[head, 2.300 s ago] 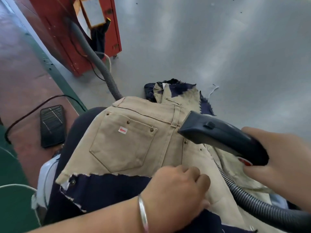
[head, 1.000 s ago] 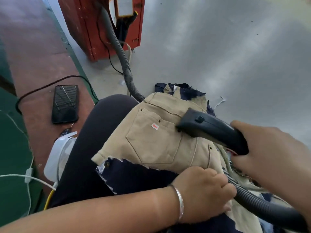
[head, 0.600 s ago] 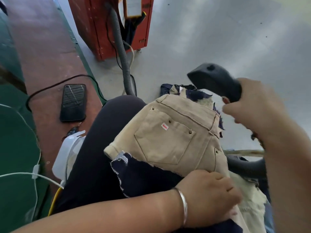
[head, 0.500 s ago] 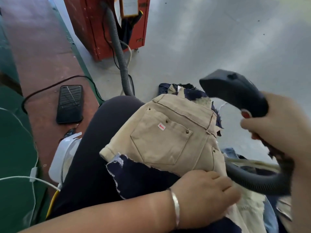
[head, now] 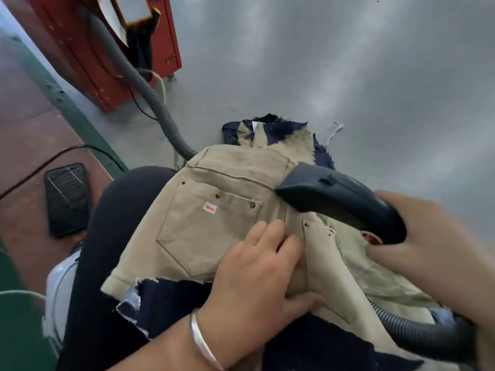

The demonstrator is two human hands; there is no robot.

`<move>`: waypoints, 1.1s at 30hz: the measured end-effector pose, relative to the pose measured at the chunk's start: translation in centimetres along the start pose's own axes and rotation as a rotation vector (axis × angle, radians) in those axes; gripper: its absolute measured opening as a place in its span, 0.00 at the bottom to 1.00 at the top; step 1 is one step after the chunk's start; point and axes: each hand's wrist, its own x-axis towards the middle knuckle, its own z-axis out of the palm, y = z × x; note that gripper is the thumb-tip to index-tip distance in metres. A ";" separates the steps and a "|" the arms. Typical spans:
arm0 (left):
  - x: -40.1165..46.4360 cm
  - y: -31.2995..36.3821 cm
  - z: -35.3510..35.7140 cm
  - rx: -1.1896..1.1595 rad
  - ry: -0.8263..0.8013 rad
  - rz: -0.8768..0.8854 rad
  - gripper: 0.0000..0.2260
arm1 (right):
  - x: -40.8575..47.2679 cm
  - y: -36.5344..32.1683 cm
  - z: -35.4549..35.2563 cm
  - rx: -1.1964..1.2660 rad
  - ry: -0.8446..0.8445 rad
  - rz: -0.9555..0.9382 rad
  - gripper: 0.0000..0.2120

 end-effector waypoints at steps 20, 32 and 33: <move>-0.3 0.8 0.1 -0.032 -0.018 -0.034 0.18 | -2.4 3.9 -1.2 0.098 0.146 -0.044 0.17; -0.6 0.6 0.1 -0.027 -0.008 -0.027 0.19 | 5.8 -0.8 1.0 0.075 0.143 0.035 0.09; -0.7 0.7 0.1 -0.041 0.000 -0.022 0.19 | 6.4 -0.8 1.1 0.070 0.152 0.064 0.09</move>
